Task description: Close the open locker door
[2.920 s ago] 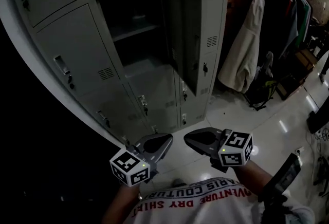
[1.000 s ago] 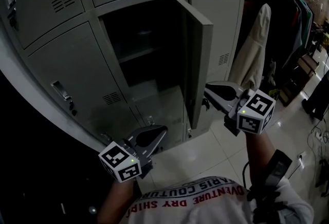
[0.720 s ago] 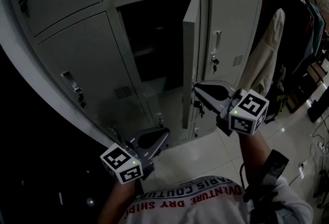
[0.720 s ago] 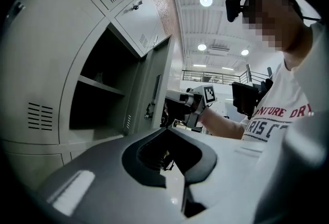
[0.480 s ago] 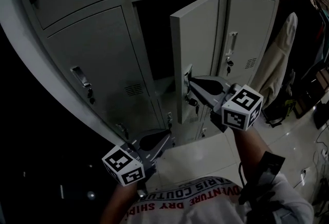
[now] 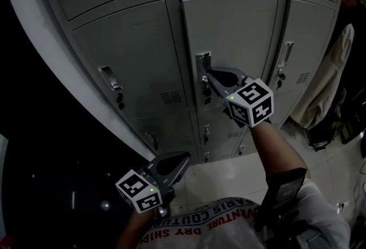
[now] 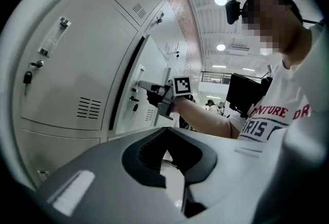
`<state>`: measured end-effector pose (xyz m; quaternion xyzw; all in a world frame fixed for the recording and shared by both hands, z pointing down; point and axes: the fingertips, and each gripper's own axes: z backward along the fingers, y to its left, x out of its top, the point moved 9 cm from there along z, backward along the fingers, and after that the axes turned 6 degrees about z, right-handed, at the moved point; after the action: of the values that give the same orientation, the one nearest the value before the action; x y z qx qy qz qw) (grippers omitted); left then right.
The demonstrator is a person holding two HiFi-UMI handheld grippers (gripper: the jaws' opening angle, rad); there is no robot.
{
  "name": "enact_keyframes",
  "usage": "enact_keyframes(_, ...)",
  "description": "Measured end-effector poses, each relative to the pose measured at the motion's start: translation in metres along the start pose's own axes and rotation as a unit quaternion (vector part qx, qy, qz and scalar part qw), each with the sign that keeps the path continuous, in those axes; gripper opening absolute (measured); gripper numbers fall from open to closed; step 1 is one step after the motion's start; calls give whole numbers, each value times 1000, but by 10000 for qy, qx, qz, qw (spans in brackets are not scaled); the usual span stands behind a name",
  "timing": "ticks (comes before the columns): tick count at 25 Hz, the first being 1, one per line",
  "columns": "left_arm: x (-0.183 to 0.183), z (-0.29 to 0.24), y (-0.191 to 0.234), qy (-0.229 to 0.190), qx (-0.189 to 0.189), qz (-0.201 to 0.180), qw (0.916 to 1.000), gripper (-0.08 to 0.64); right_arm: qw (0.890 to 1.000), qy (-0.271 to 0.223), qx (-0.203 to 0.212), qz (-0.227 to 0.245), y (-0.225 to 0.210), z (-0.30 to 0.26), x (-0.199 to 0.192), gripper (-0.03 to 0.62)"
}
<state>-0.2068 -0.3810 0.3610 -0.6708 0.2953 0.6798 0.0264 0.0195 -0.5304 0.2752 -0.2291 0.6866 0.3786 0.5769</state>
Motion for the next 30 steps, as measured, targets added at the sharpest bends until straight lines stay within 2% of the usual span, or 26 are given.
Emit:
enact_keyframes(5, 7, 15, 5, -66, 269, -37, 9996, 2, 9995, 16, -258, -156, -17, -25, -6, -6)
enact_keyframes(10, 8, 21, 4, -95, 402, -70, 9991, 2, 9992, -45, -166, -351, -15, -31, -8, -5)
enact_keyframes(13, 8, 20, 1, -85, 397, -66, 9992, 2, 9995, 82, -168, -247, -11, -26, -9, -5)
enact_keyframes(17, 5, 13, -9, -62, 326, -72, 9994, 2, 9995, 267, 37, -134, 0, 0, -13, -5)
enact_keyframes(24, -14, -10, -59, 141, -20, -202, 9997, 2, 9972, 536, 415, -305, 43, 114, -35, -5)
enact_keyframes(30, -50, -23, -149, 259, -368, -315, 9985, 2, 9927, 536, 569, -917, 104, 272, -51, -5)
